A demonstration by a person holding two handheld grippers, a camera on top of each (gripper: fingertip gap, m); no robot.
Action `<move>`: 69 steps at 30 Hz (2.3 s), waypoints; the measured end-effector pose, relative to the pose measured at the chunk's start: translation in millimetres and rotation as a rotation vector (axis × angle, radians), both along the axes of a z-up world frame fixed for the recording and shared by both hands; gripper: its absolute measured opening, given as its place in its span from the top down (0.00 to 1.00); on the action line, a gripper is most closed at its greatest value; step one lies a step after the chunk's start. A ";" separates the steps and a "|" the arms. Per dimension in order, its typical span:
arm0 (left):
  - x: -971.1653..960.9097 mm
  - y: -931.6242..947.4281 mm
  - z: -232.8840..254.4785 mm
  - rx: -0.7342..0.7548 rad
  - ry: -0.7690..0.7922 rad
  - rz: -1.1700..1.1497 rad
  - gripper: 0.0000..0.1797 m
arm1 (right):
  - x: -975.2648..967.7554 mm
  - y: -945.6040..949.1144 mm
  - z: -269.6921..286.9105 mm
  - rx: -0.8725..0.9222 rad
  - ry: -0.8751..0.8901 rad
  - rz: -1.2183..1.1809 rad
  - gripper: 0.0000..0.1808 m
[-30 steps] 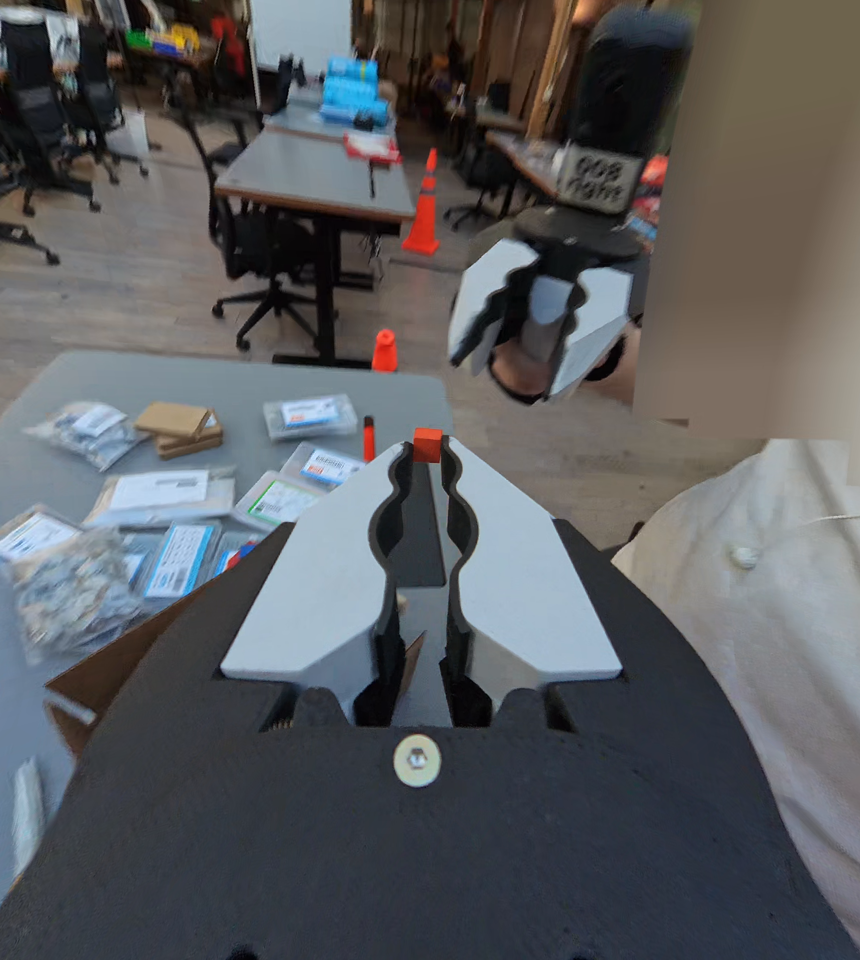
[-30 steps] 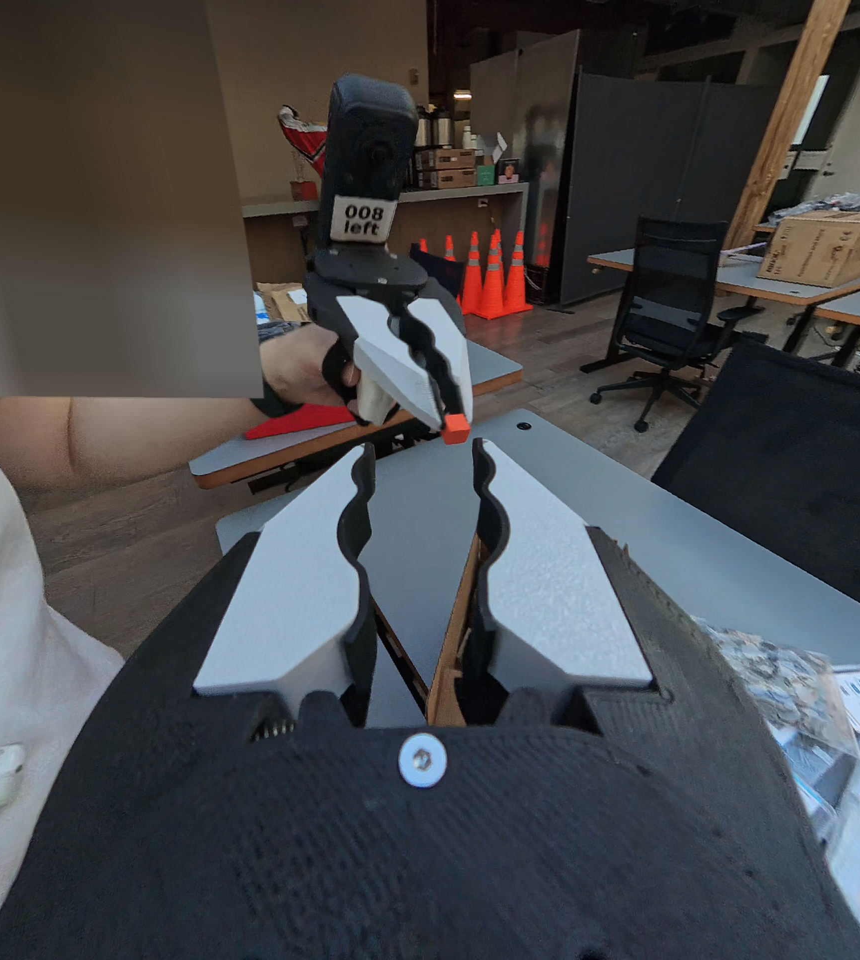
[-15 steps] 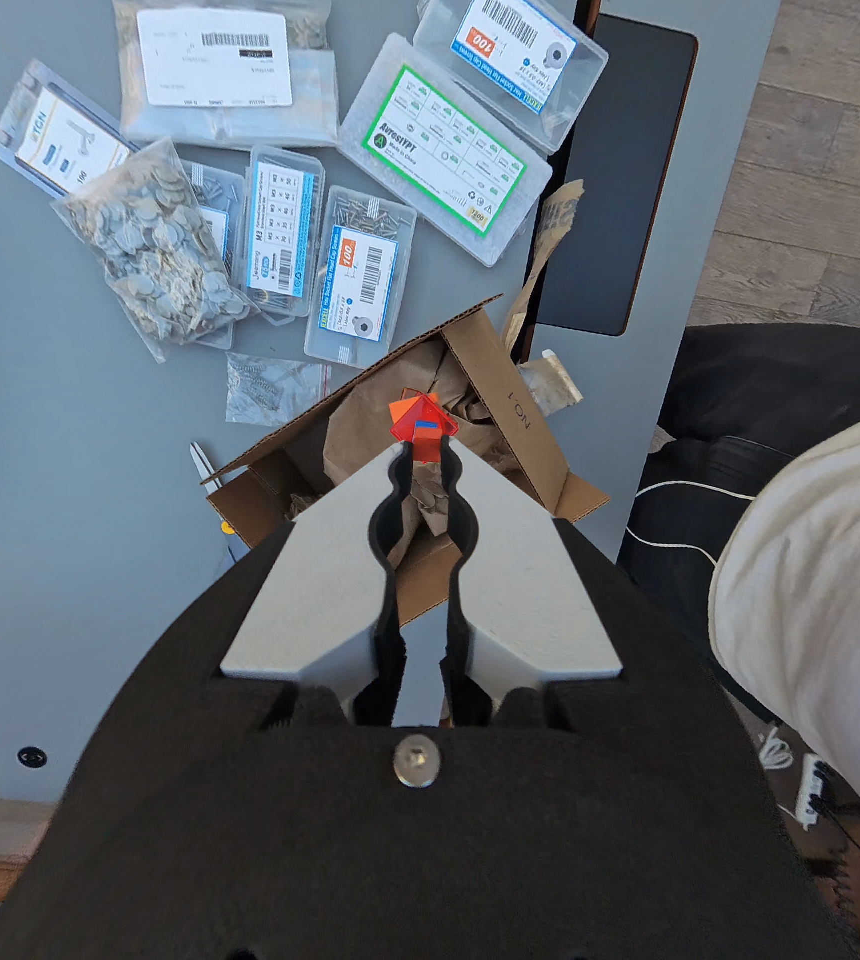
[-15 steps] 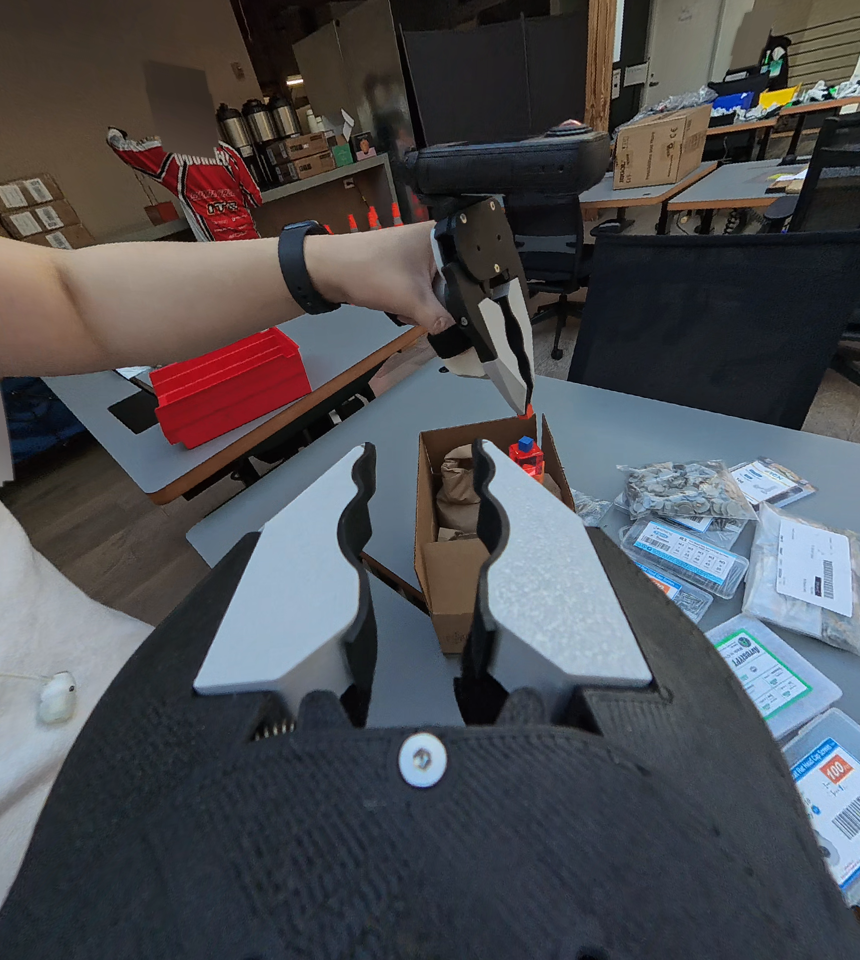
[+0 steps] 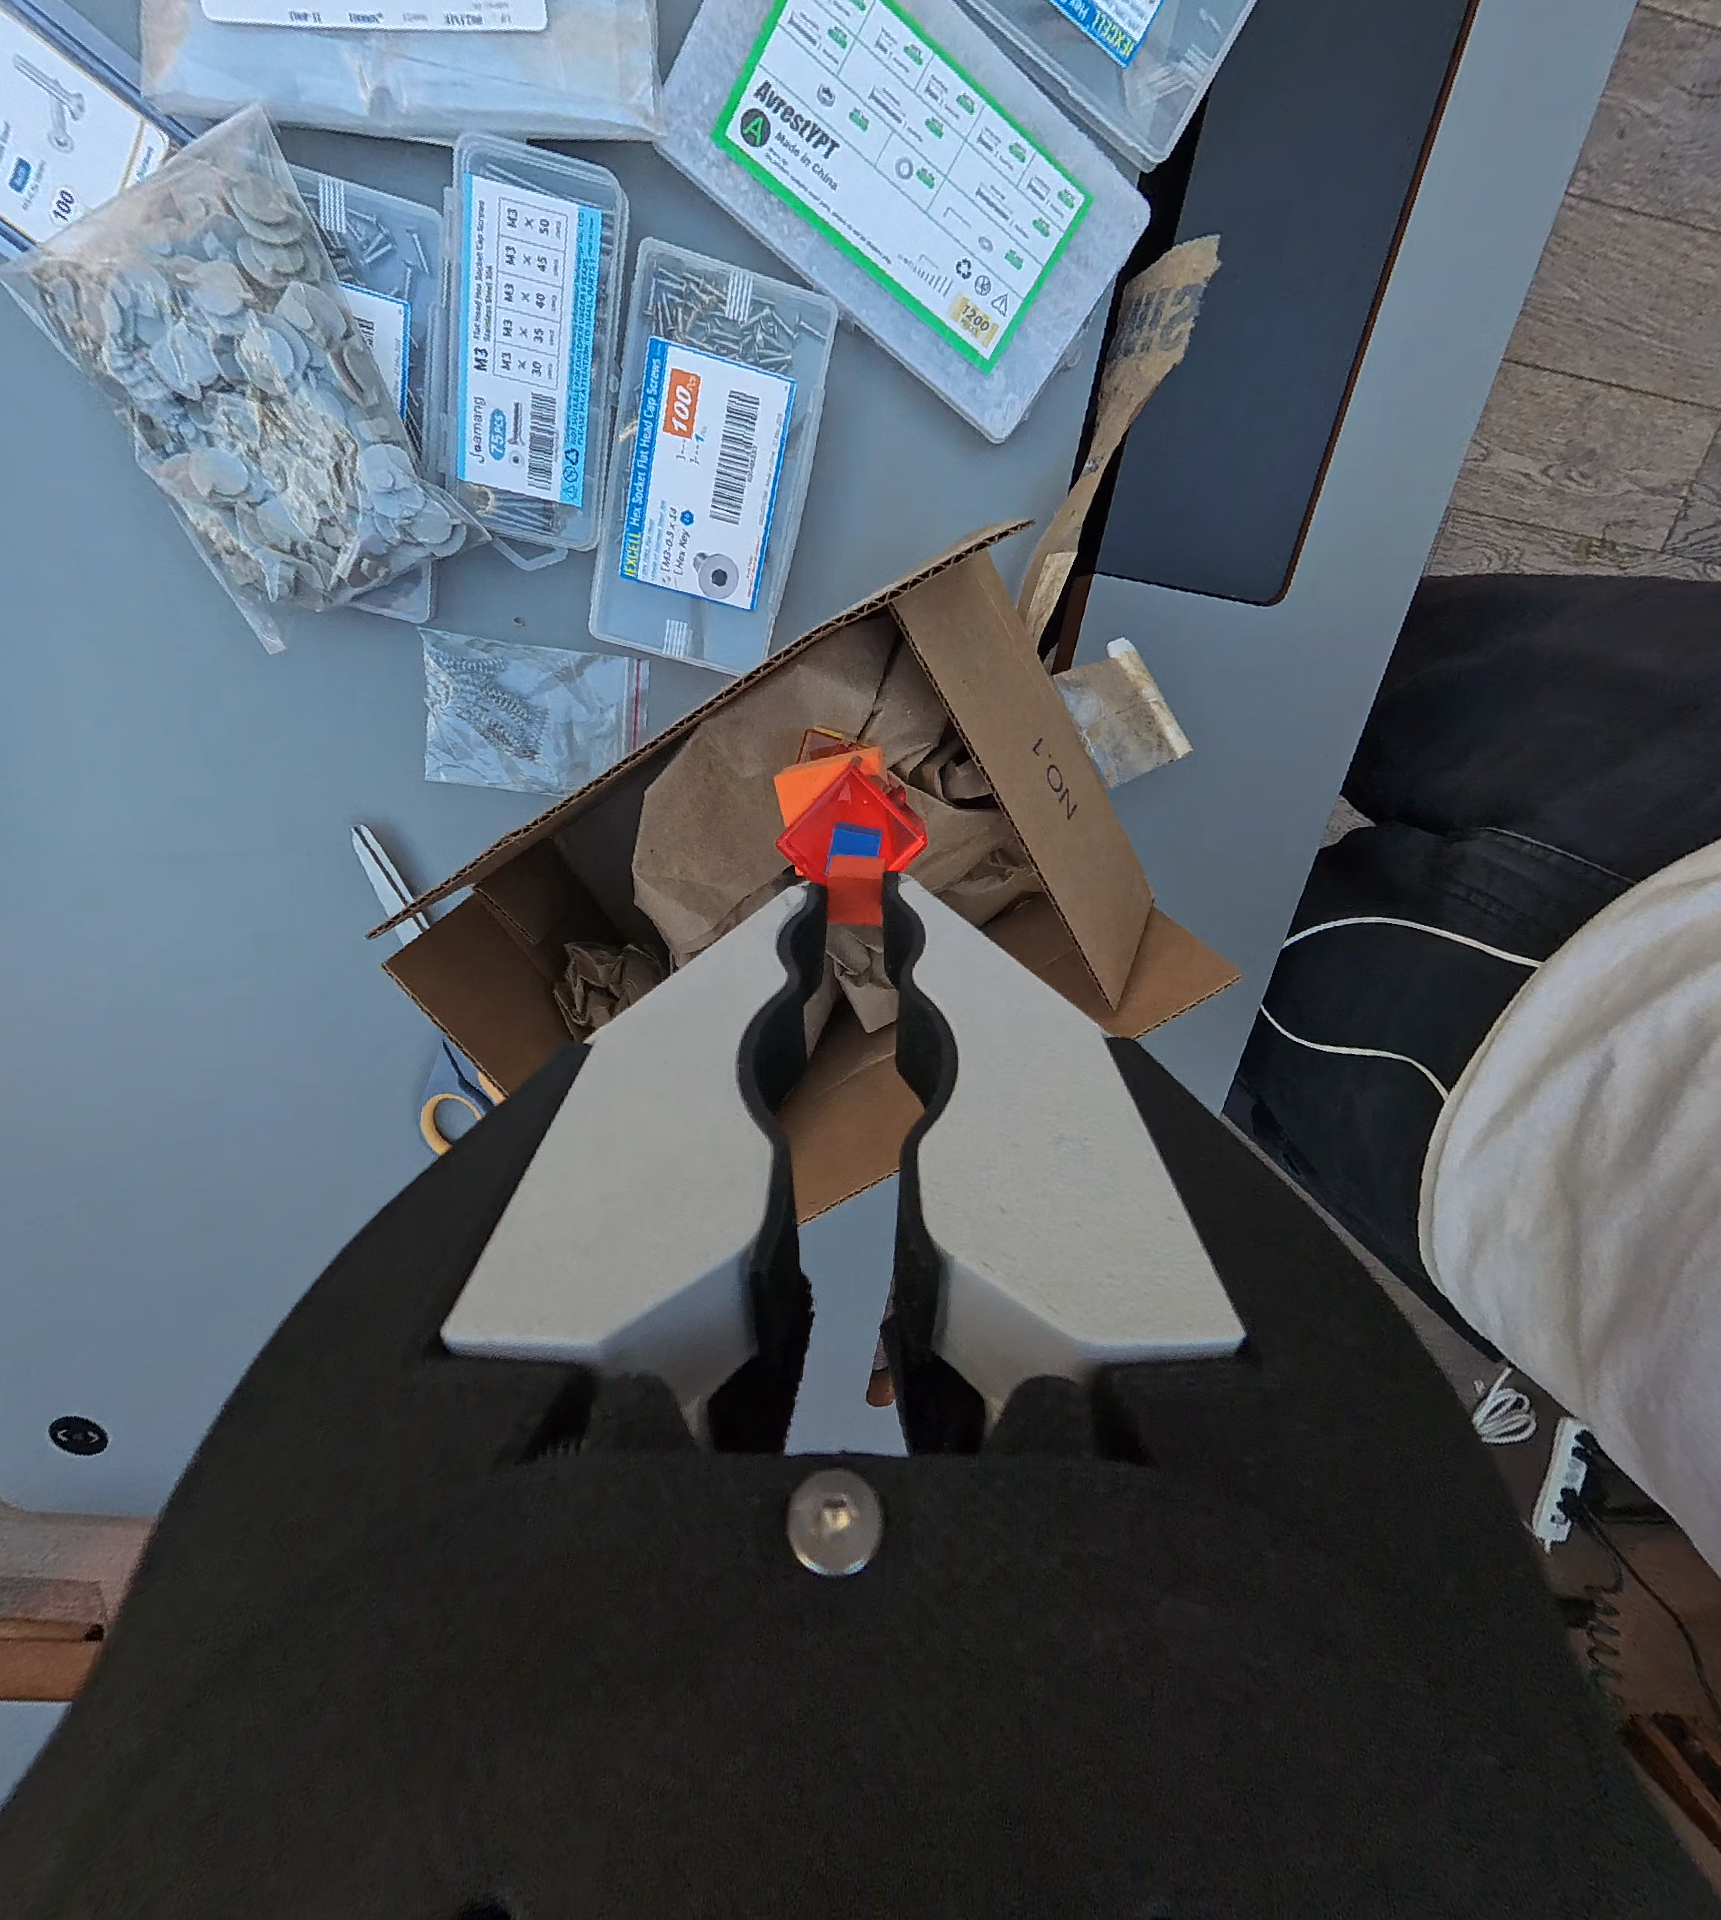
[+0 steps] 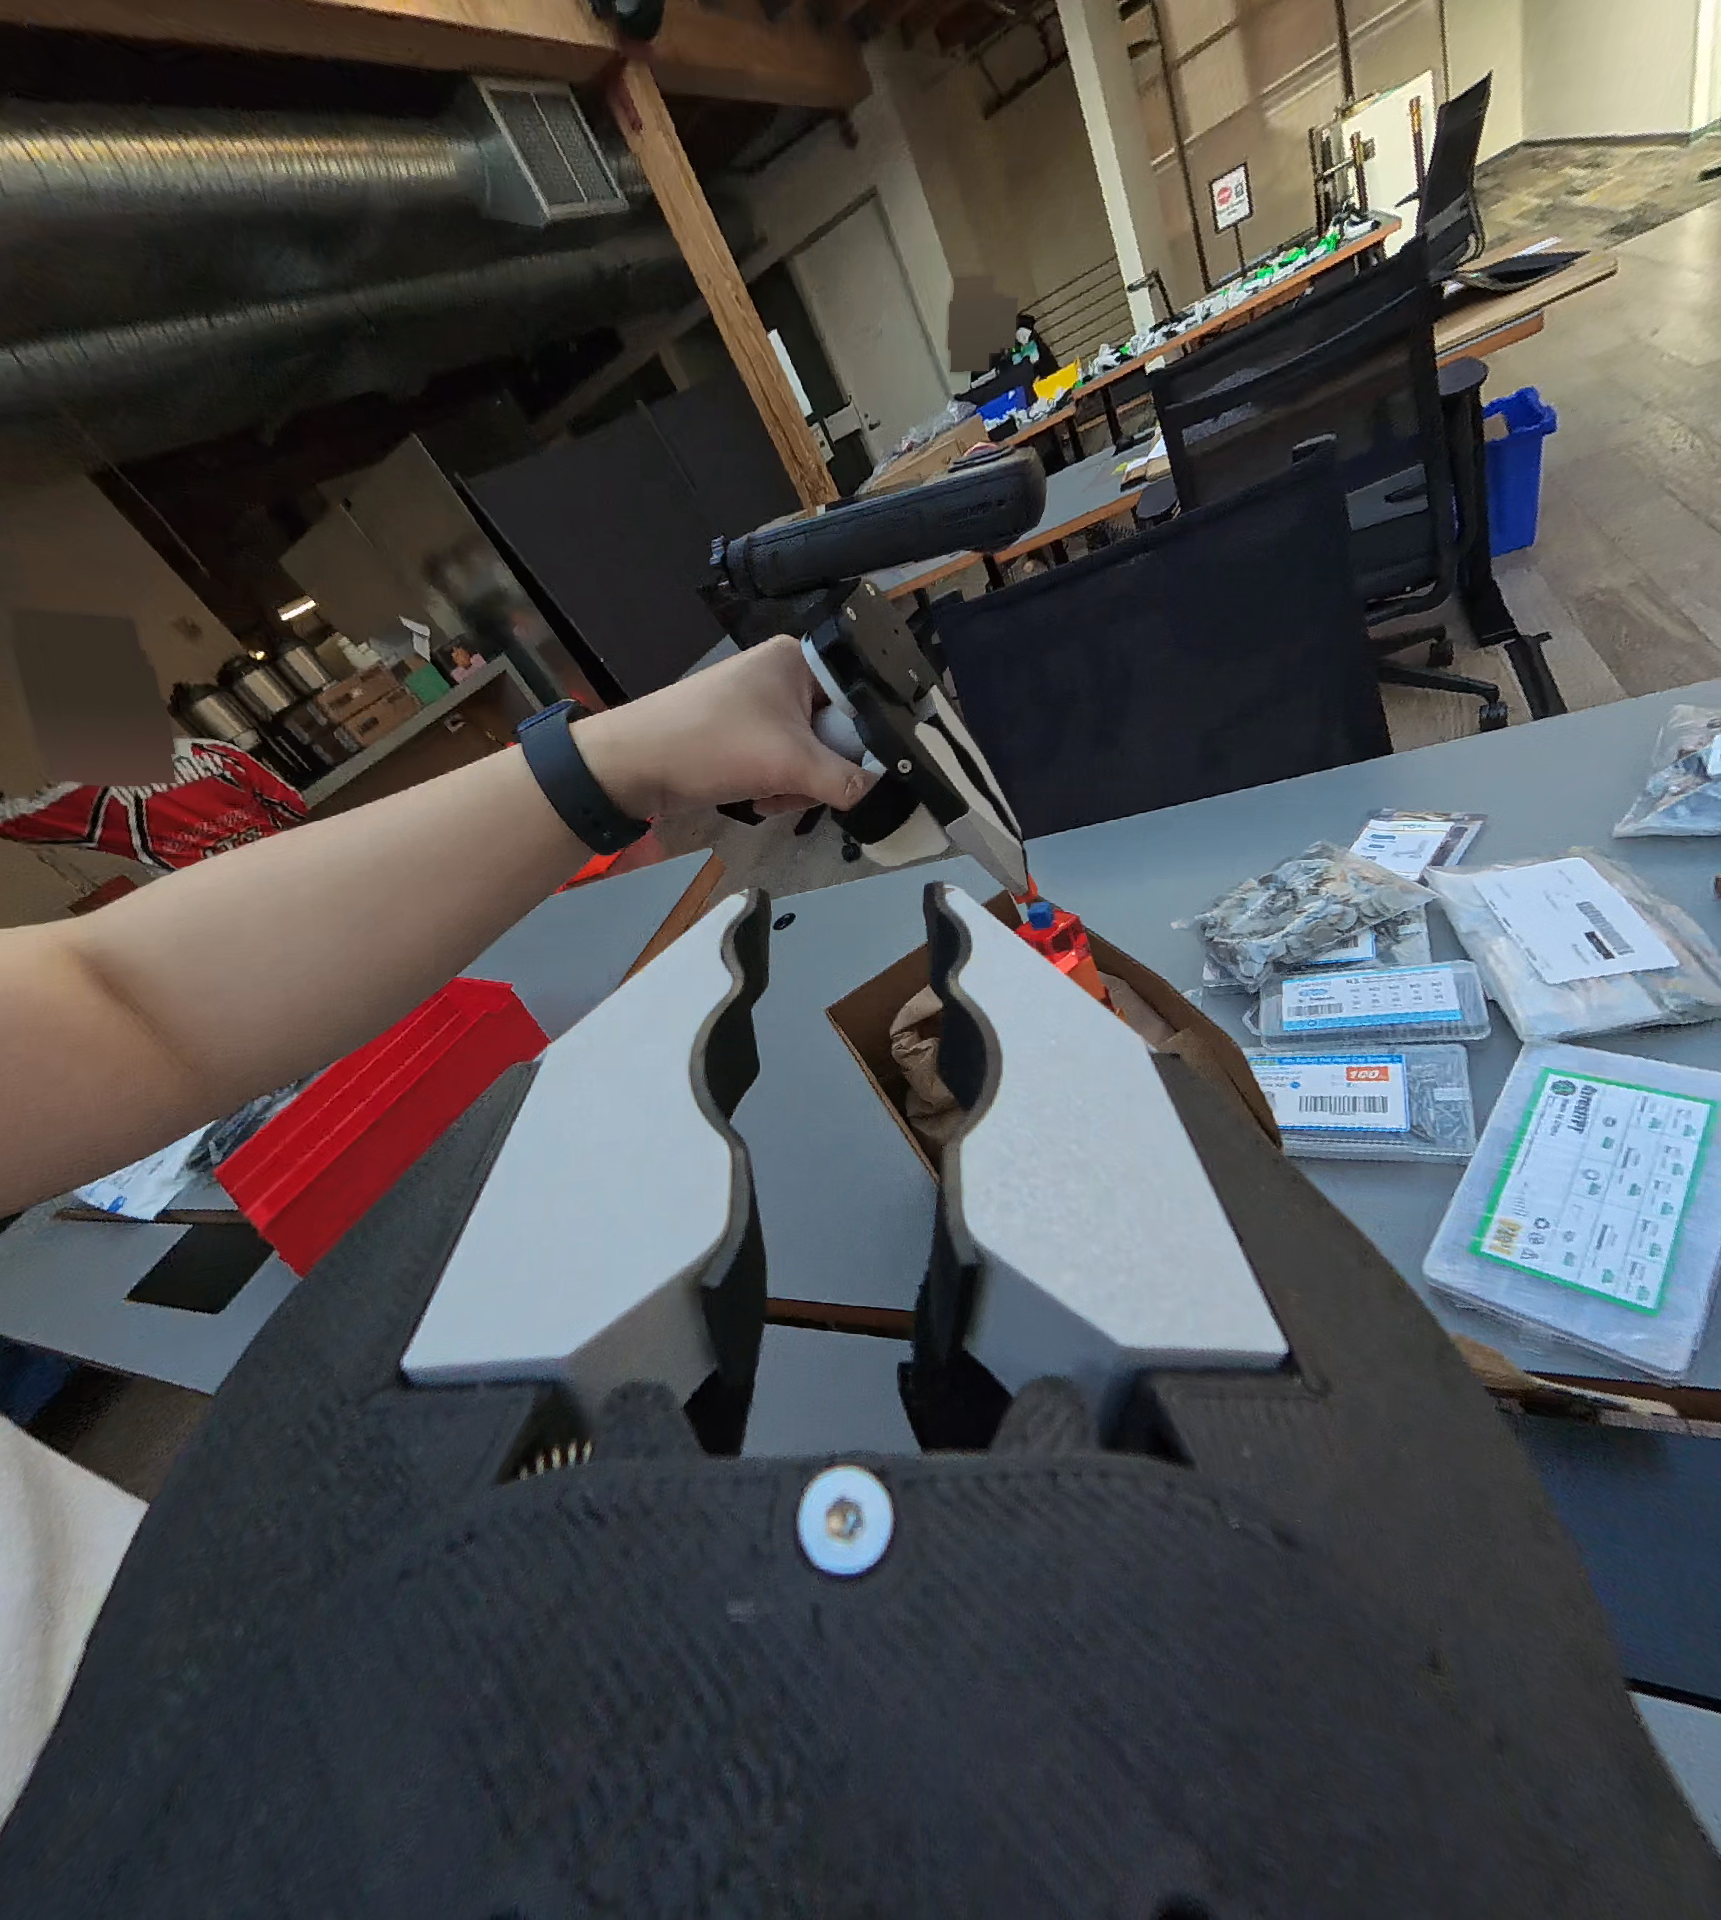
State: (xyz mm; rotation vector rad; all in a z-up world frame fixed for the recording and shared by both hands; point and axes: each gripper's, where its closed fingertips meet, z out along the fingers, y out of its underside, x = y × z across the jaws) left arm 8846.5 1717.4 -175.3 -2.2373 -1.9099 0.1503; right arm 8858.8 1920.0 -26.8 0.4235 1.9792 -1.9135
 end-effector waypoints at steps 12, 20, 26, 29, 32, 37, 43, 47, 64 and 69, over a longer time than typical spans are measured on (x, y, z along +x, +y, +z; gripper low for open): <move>-5.1 0.6 -1.5 0.006 -0.012 -0.006 0.95 | 13.3 -3.2 -24.1 0.072 -0.008 0.030 0.83; -5.1 2.1 -2.6 0.024 -0.037 -0.003 0.95 | 20.4 -7.6 -31.0 0.098 -0.042 0.097 0.84; -3.3 2.5 -3.6 0.023 -0.050 -0.009 0.95 | 22.3 -9.0 -32.9 0.107 -0.044 0.116 0.84; -2.8 1.3 -3.8 0.013 -0.057 -0.015 0.95 | 23.5 -10.2 -33.3 0.110 -0.044 0.126 0.84; -2.4 1.2 -4.3 0.012 -0.060 -0.013 0.95 | 25.3 -11.1 -33.5 0.111 -0.045 0.141 0.84; -1.9 1.7 -6.4 0.015 -0.064 -0.012 0.95 | 27.9 -12.0 -33.3 0.115 -0.031 0.159 0.83; -1.5 1.3 -7.8 0.011 -0.071 -0.007 0.95 | 32.1 -12.3 -35.1 0.123 -0.032 0.184 0.83; -1.6 -0.2 -7.7 0.007 -0.068 -0.003 0.93 | 33.0 -11.9 -35.4 0.124 -0.030 0.190 0.83; -11.7 -1.3 30.3 0.050 0.081 0.060 0.87 | 32.2 -10.1 -34.9 0.123 -0.006 0.192 0.83; 23.1 -8.8 118.8 -0.014 0.507 0.208 0.77 | -11.9 -5.1 -17.8 0.117 0.273 0.018 0.78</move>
